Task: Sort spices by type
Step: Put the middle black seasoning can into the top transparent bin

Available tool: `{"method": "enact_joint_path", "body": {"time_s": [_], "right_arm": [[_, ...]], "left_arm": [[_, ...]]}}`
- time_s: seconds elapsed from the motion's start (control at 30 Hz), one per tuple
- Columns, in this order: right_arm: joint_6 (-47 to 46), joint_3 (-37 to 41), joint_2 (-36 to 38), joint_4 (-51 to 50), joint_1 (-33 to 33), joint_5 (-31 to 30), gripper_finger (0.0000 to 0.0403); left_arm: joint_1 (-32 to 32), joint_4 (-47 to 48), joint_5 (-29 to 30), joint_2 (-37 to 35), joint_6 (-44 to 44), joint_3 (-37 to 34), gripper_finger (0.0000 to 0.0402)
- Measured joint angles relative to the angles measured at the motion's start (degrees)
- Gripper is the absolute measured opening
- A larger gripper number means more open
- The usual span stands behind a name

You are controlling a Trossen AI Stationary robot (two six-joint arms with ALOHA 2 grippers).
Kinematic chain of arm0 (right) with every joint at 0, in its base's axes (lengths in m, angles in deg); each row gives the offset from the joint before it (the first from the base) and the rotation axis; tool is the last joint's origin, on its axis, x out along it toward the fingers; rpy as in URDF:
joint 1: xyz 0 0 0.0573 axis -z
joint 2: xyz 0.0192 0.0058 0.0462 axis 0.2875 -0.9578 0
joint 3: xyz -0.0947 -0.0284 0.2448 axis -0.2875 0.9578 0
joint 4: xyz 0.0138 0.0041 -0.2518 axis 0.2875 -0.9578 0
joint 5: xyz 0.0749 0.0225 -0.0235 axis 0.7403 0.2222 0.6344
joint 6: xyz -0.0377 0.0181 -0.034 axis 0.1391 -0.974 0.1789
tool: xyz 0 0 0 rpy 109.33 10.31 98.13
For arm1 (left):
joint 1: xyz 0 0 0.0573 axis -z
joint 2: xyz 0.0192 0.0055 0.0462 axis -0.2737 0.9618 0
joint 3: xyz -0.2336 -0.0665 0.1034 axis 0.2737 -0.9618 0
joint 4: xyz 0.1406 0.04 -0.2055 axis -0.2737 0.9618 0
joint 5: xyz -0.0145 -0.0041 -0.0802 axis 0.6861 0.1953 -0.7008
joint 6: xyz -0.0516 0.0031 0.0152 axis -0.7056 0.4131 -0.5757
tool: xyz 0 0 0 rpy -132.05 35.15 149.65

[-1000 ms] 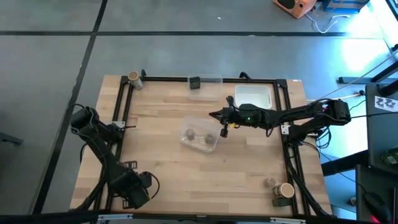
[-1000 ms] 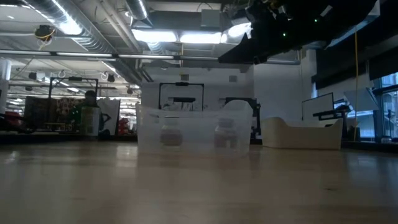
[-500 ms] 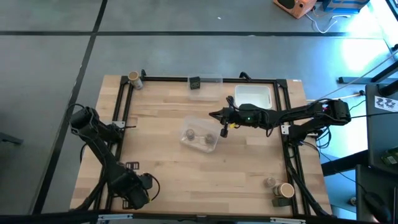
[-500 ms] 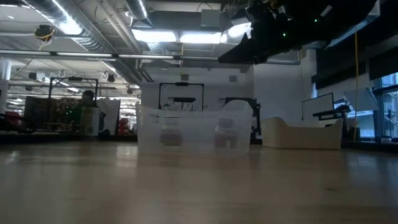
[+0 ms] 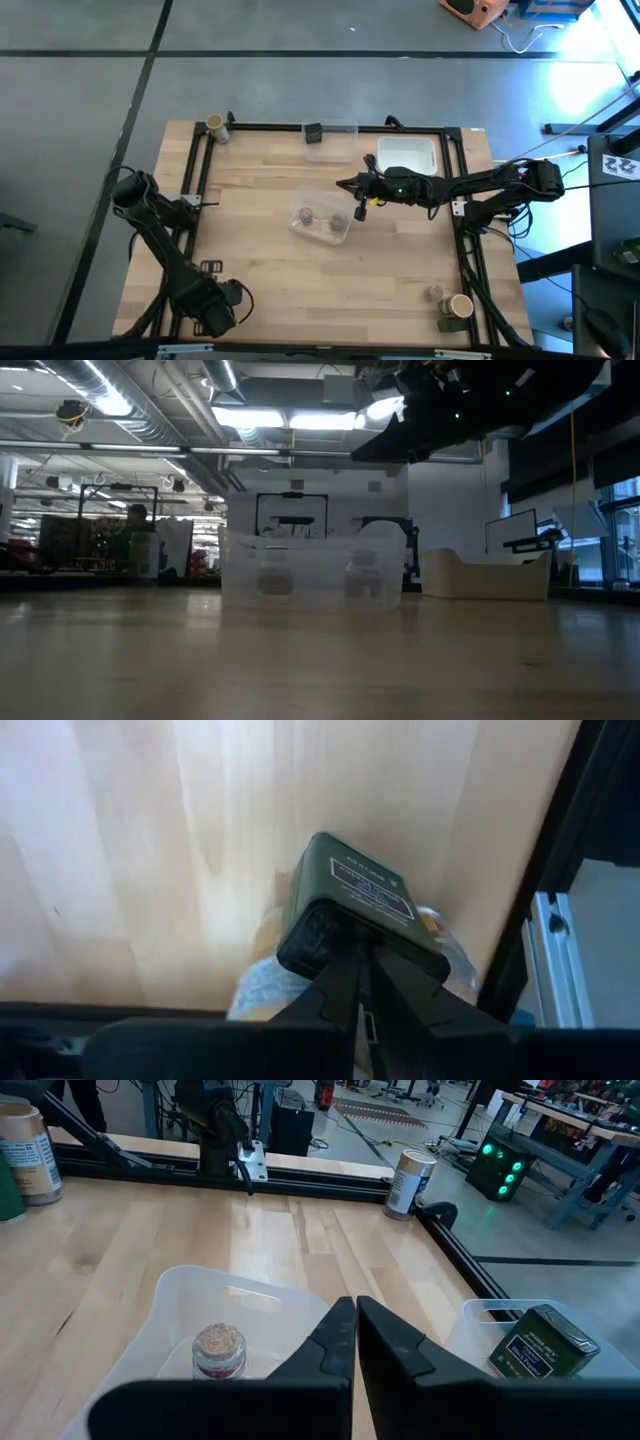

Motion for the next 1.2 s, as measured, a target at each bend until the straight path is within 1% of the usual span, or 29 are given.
{"method": "enact_joint_path", "body": {"time_s": [0.27,0.47,0.67,0.77,0.9,1.03,1.13,1.2], "right_arm": [[0.0,0.0,0.0,0.0,0.0,0.0,0.0017],[0.0,0.0,0.0,0.0,0.0,0.0,0.0017],[0.0,0.0,0.0,0.0,0.0,0.0,0.0017],[0.0,0.0,0.0,0.0,0.0,0.0,0.0017],[0.0,0.0,0.0,0.0,0.0,0.0,0.0017],[0.0,0.0,0.0,0.0,0.0,0.0,0.0017],[0.0,0.0,0.0,0.0,0.0,0.0,0.0017],[0.0,0.0,0.0,-0.1,0.0,0.0,0.0017]], "left_arm": [[-2.7,0.2,5.1,0.0,6.2,0.0,0.0012],[-6.1,2.0,8.7,0.0,13.7,0.0,0.0014],[-9.9,4.8,13.4,0.1,23.6,-0.1,0.0014],[-12.0,5.3,13.9,0.1,26.4,-0.1,0.0015],[-14.0,7.7,13.5,0.3,25.0,0.9,0.0015],[-14.7,12.7,13.3,0.2,21.9,4.2,0.0015],[-14.7,14.8,13.2,-1.1,16.3,6.0,0.0015],[-14.6,15.0,13.6,-2.7,9.8,6.1,0.0015]]}}
